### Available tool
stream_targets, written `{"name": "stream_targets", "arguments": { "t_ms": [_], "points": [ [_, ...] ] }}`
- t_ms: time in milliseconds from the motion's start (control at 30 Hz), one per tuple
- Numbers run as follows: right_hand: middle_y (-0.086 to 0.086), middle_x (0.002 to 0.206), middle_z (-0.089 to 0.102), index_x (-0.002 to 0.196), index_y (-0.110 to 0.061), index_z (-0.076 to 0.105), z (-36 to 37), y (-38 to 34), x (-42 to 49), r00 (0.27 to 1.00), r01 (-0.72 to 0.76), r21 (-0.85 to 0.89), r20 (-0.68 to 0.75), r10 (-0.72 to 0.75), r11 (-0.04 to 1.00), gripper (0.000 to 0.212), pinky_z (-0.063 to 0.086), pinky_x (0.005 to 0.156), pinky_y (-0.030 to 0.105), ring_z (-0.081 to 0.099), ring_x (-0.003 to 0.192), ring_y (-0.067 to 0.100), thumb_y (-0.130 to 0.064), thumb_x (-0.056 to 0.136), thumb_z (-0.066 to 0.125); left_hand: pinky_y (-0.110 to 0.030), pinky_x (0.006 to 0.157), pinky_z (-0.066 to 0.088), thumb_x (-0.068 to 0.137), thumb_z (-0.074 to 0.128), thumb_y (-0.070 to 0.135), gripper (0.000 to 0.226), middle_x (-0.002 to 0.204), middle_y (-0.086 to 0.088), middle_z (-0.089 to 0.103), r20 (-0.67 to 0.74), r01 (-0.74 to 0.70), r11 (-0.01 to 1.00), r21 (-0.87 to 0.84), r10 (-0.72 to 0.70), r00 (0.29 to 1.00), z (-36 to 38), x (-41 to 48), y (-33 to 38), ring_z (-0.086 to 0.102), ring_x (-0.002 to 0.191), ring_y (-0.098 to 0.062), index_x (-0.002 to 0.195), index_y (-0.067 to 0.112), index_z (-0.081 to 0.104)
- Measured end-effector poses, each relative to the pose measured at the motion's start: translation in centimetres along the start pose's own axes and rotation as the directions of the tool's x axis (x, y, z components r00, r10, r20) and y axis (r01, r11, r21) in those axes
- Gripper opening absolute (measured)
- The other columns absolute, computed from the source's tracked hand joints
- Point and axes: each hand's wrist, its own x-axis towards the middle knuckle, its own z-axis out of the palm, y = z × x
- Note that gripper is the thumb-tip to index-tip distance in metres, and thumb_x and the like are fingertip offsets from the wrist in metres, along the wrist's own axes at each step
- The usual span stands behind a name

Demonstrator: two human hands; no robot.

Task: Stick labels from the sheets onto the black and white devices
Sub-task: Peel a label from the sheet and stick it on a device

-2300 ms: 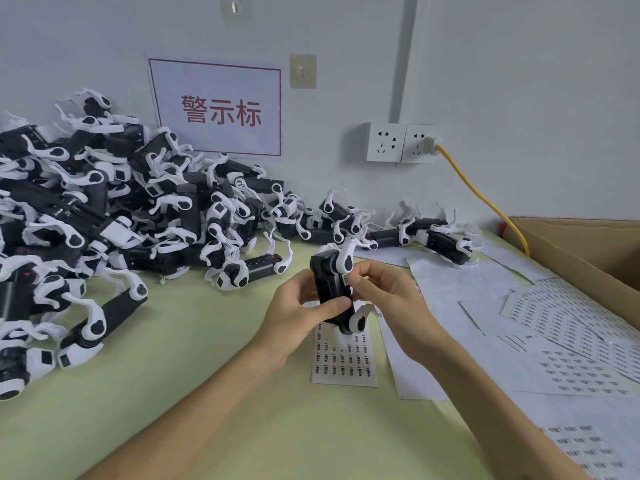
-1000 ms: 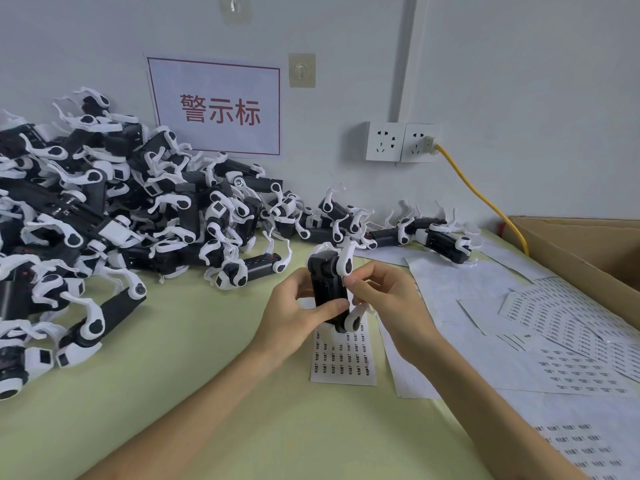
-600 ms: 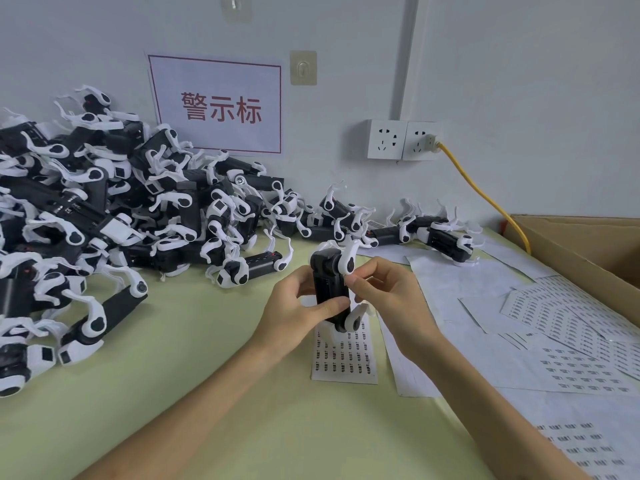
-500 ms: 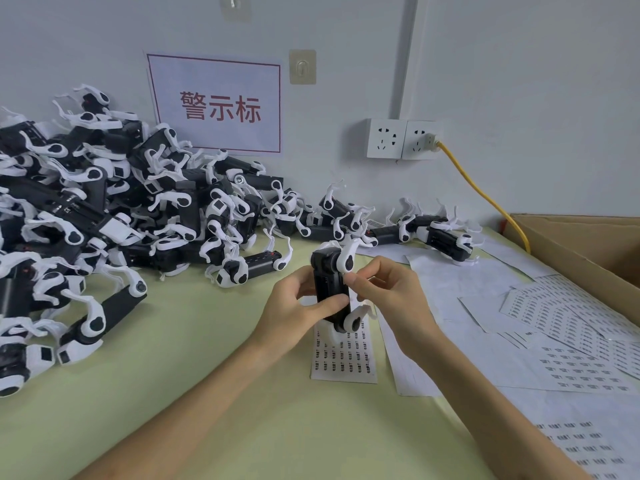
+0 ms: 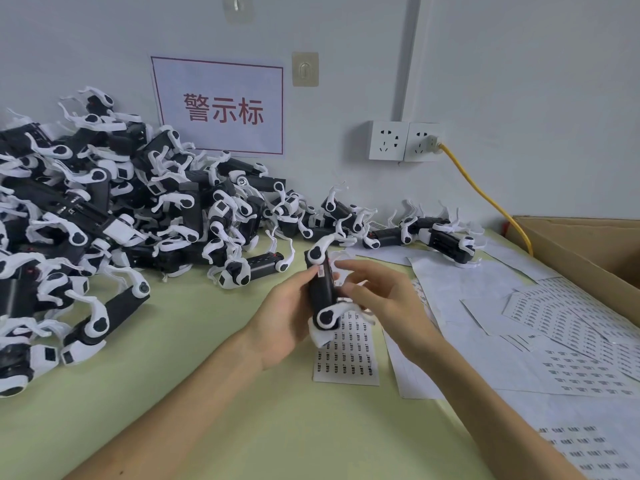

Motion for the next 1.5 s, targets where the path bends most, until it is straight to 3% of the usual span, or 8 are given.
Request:
{"name": "stream_targets", "arguments": {
  "t_ms": [200,367,500,667,767,933,1200,1500],
  "points": [
    [0.010,0.093,0.073,0.112,-0.013,0.077,0.2,-0.1,-0.3,0.999,0.019,0.037,0.036,-0.020,0.999,0.029,0.049,0.061,0.020,0.060,0.062,0.010,0.006,0.095,0.062,-0.036,0.090,0.051,0.090,0.055,0.050,0.068,0.118,-0.017,0.058,-0.047,0.020,0.997,0.075,-0.017,0.999,0.0,0.1,-0.5,0.058,0.108,-0.029,0.143,0.007,0.054],
    [0.013,0.089,0.070,0.113,-0.007,0.075,0.0,-0.2,-0.3,1.000,0.014,0.077,0.011,-0.015,0.997,0.029,0.049,0.059,0.020,0.058,0.060,0.010,0.009,0.094,0.059,-0.034,0.089,0.054,0.098,0.046,0.049,0.056,0.111,-0.014,0.063,-0.038,0.000,0.992,0.125,0.005,0.999,0.1,0.2,-0.6,0.061,0.104,-0.025,0.135,0.009,0.058],
    [0.022,0.094,0.069,0.114,-0.009,0.075,0.0,0.0,-0.3,0.999,0.029,0.060,0.029,-0.031,0.998,0.029,0.050,0.063,0.019,0.062,0.062,0.012,0.007,0.094,0.061,-0.023,0.058,0.051,0.106,0.036,0.048,0.051,0.101,-0.007,0.070,-0.116,0.021,0.969,0.246,0.007,0.993,0.2,0.1,-0.8,0.068,0.081,-0.016,0.129,0.011,0.062],
    [0.016,0.082,0.072,0.109,-0.011,0.078,-0.3,0.3,-0.1,0.999,0.026,0.068,0.017,-0.027,0.997,0.032,0.051,0.064,0.022,0.062,0.062,0.015,0.008,0.095,0.057,-0.036,0.094,0.052,0.108,0.030,0.043,0.050,0.110,-0.008,0.075,-0.077,-0.034,0.953,0.301,0.060,0.995,0.0,0.1,-1.1,0.071,0.102,-0.020,0.121,0.010,0.066],
    [0.011,0.082,0.074,0.106,-0.009,0.079,-0.5,0.4,-0.1,1.000,0.020,0.093,0.006,-0.020,0.995,0.032,0.049,0.066,0.025,0.058,0.064,0.018,0.008,0.096,0.054,-0.035,0.088,0.049,0.108,0.028,0.040,0.048,0.095,-0.002,0.072,-0.048,-0.040,0.948,0.317,0.057,0.997,-0.1,0.1,-1.1,0.068,0.089,-0.016,0.114,0.009,0.065],
    [0.012,0.082,0.075,0.107,-0.008,0.078,-0.6,0.4,-0.1,1.000,0.001,0.116,-0.005,0.000,0.993,0.033,0.049,0.068,0.029,0.057,0.065,0.020,0.009,0.096,0.052,-0.029,0.084,0.053,0.094,0.040,0.045,0.054,0.101,-0.006,0.065,0.041,-0.105,0.953,0.283,0.097,0.994,-0.4,0.1,-1.1,0.063,0.093,-0.017,0.126,0.005,0.057],
    [0.010,0.085,0.076,0.111,-0.011,0.078,-0.4,0.4,-0.1,1.000,-0.002,0.080,0.021,0.000,0.997,0.036,0.048,0.064,0.024,0.057,0.064,0.018,0.010,0.096,0.052,-0.031,0.079,0.056,0.090,0.046,0.053,0.056,0.100,-0.009,0.069,-0.067,-0.125,0.929,0.350,0.158,0.985,-0.6,0.6,-1.2,0.069,0.091,-0.022,0.124,0.011,0.058],
    [0.010,0.085,0.076,0.109,-0.009,0.078,-0.6,0.4,0.0,0.999,-0.035,0.084,0.014,0.034,0.996,0.038,0.047,0.064,0.024,0.057,0.064,0.019,0.010,0.097,0.048,-0.044,0.099,0.051,0.107,0.042,0.039,0.030,0.120,-0.021,0.068,-0.119,-0.091,0.917,0.388,0.148,0.982,-0.7,0.7,-1.2,0.070,0.101,-0.024,0.129,0.024,0.055]
  ]
}}
